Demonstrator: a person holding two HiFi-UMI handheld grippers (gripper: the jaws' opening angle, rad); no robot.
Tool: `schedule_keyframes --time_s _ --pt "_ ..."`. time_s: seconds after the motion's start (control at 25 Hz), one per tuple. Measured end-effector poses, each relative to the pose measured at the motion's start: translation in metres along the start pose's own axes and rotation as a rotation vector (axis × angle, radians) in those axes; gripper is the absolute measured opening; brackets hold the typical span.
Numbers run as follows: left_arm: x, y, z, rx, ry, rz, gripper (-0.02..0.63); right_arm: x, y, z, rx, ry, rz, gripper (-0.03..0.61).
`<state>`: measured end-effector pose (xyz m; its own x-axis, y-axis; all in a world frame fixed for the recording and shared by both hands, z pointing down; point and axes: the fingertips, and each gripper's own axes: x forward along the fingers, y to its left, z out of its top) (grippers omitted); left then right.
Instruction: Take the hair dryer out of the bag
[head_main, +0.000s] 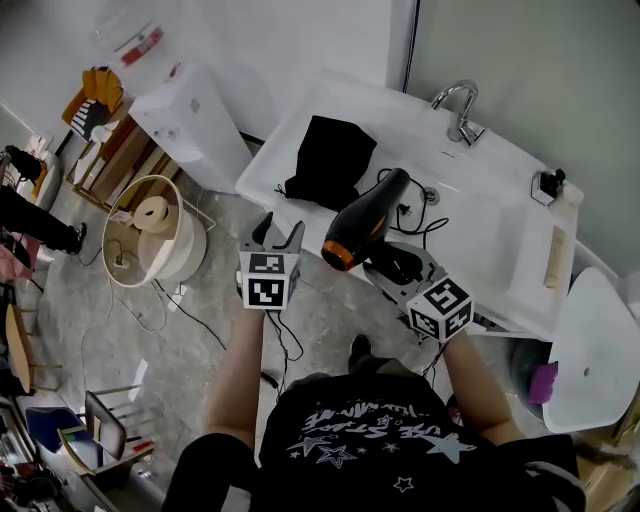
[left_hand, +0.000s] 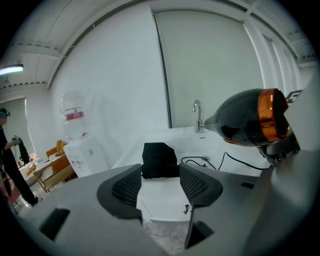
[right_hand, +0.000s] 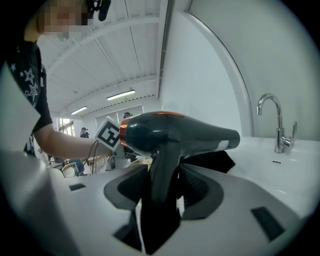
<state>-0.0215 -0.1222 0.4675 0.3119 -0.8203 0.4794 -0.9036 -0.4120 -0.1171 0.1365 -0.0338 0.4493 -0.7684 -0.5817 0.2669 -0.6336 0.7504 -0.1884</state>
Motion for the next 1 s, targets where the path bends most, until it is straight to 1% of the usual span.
schedule_keyframes --time_s 0.08,0.2,0.28,0.4,0.44,0.52,0.6,0.76,0.88,1.0 --pt "-0.010 -0.004 -0.006 -0.015 -0.007 -0.012 0.220 -0.001 0.004 0.000 0.022 -0.017 -0.009 0.196" --pt "-0.029 -0.006 -0.018 -0.047 -0.012 -0.030 0.181 -0.003 0.014 0.001 0.054 -0.048 -0.030 0.196" --pt "-0.044 -0.010 -0.025 -0.042 -0.016 -0.049 0.164 -0.004 0.023 0.002 0.069 -0.058 -0.044 0.196" --pt "-0.065 -0.017 -0.031 -0.041 -0.038 -0.074 0.102 -0.005 0.036 0.002 0.083 -0.066 -0.063 0.196" --pt "-0.072 -0.019 -0.032 -0.046 -0.049 -0.077 0.090 -0.006 0.039 0.002 0.089 -0.069 -0.070 0.196" --pt "-0.085 -0.021 -0.033 -0.052 -0.068 -0.080 0.045 -0.008 0.047 0.001 0.105 -0.078 -0.081 0.196" --pt "-0.097 -0.026 -0.036 -0.046 -0.080 -0.088 0.021 -0.011 0.055 -0.001 0.116 -0.083 -0.088 0.196" --pt "-0.116 -0.037 -0.045 -0.035 -0.085 -0.119 0.014 -0.016 0.067 -0.003 0.105 -0.086 -0.108 0.196" --pt "-0.130 -0.044 -0.056 -0.049 -0.090 -0.138 0.014 -0.022 0.078 -0.007 0.108 -0.088 -0.120 0.196" --pt "-0.143 -0.046 -0.064 -0.056 -0.105 -0.140 0.012 -0.028 0.089 -0.011 0.100 -0.089 -0.134 0.196"
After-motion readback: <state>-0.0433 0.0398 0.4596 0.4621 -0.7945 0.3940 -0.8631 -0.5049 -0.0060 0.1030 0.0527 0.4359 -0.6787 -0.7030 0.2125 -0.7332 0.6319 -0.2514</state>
